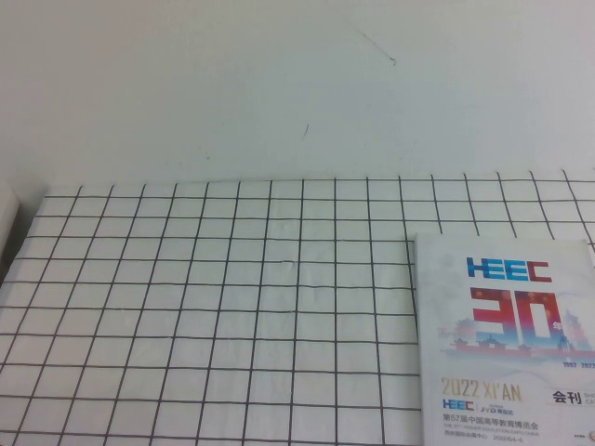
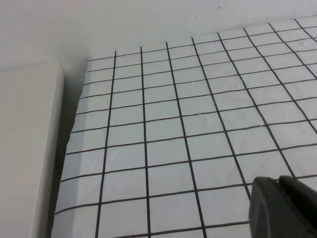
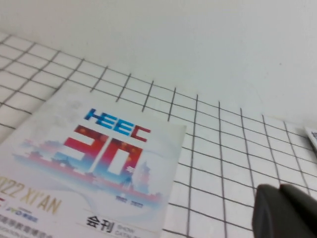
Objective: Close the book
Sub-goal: 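Close the open booklet and leave it lying on the table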
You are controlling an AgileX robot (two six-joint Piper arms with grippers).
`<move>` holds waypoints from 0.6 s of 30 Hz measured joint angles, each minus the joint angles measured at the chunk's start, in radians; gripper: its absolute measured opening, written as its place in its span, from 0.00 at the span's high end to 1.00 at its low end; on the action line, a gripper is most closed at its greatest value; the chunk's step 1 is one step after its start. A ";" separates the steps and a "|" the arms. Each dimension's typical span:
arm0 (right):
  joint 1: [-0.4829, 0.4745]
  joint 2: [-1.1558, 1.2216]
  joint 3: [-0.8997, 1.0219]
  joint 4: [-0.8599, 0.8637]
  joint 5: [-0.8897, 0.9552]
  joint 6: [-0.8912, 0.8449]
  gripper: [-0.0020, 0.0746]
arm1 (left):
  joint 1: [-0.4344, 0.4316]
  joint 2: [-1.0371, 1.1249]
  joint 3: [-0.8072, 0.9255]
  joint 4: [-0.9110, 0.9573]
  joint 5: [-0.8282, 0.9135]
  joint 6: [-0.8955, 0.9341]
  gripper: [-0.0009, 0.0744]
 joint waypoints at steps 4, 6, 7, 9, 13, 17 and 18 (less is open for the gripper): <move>0.000 0.000 0.051 0.122 -0.026 -0.001 0.98 | 0.000 0.000 0.000 0.000 0.000 0.000 0.99; 0.000 0.000 0.100 0.193 -0.026 -0.001 0.98 | 0.000 0.000 0.000 0.000 0.000 0.000 0.99; 0.000 0.000 0.128 0.217 -0.028 -0.001 0.98 | 0.000 0.000 0.000 0.000 0.000 0.005 0.99; 0.000 0.000 0.187 0.260 -0.031 -0.001 0.98 | 0.000 0.000 0.000 0.000 0.000 0.016 0.99; -0.002 0.000 0.213 0.285 -0.083 -0.039 0.98 | 0.000 0.000 0.000 0.000 0.002 0.020 0.99; -0.006 0.000 0.216 0.290 -0.097 -0.086 0.98 | 0.000 0.000 0.000 0.000 0.002 0.020 0.99; -0.008 0.000 0.215 0.292 -0.100 -0.093 0.98 | 0.000 0.000 0.000 0.000 0.002 0.020 0.99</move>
